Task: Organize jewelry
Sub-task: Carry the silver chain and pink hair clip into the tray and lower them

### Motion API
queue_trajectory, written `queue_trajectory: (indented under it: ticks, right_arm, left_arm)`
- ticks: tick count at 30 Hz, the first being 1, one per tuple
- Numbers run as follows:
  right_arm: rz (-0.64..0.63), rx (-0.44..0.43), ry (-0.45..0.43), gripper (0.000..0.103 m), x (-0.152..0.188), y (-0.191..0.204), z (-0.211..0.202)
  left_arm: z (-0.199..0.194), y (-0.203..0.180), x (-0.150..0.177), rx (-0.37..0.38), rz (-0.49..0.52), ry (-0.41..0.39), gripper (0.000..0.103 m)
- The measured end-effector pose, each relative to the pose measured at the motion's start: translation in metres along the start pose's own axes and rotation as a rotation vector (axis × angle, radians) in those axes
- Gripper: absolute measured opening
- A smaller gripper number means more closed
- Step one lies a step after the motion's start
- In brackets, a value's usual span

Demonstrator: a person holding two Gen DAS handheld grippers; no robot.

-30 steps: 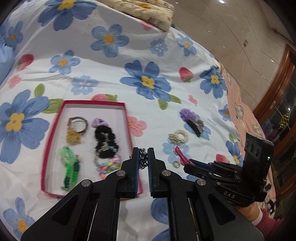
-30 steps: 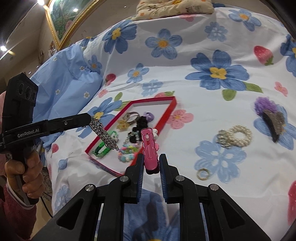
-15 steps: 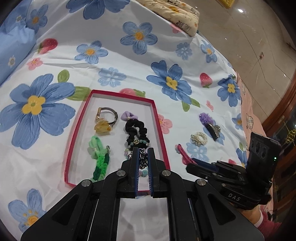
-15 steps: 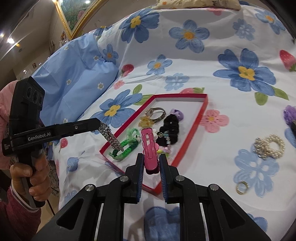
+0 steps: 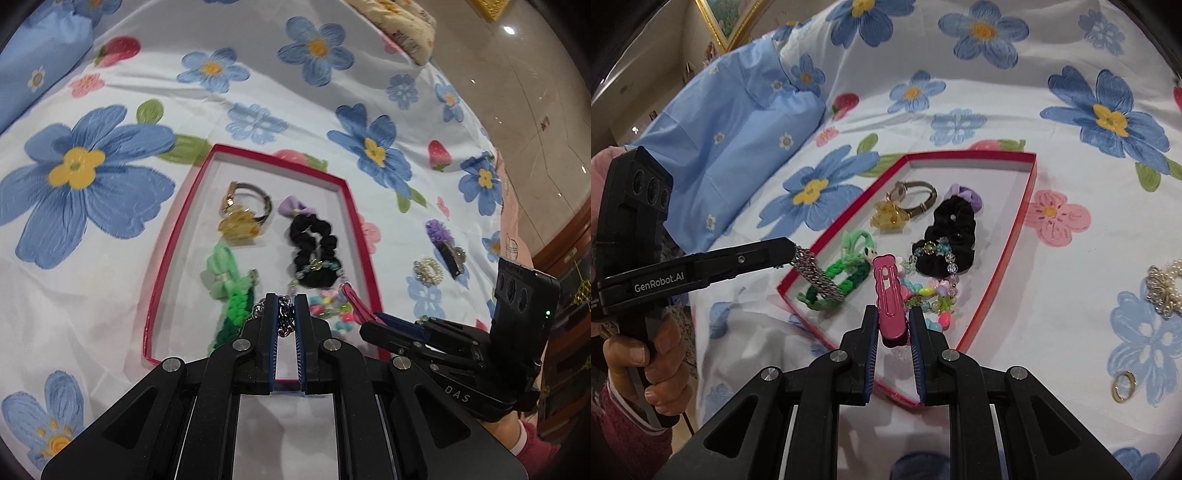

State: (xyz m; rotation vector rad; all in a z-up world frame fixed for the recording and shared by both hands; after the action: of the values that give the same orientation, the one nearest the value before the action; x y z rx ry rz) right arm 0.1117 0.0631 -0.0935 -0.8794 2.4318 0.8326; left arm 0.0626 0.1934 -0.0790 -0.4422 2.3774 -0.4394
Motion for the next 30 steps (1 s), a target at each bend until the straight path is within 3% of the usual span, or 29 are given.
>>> queue_trajectory:
  ticks: [8,19,30]
  right_arm:
    - [-0.032,0.058,0.061,0.017,0.003,-0.006,0.026]
    - [-0.061,0.07,0.075,0.018,0.004,-0.004,0.031]
    - [-0.047,0.058,0.075,0.019,0.003,-0.003,0.031]
  left_arm:
    - [0.018,0.019,0.009,-0.032,-0.018,0.037,0.007]
    - [0.036,0.037,0.019,-0.096,-0.024,0.078,0.007]
    - [0.038,0.038,0.02,-0.112,-0.03,0.087,0.009]
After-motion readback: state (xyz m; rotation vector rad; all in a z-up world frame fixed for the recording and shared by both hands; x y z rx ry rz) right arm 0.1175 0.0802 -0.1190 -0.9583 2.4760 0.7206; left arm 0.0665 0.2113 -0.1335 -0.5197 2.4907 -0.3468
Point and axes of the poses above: each gripper's, at about its wrist camera, not at the fingertips, and z roughly the way its jaws point, y to its left, x to its underside, the point moved 6 cm from there along z, roughly the way its jaws point, and after that the axes turned 2 degrees about z, right-handed, at the moved point
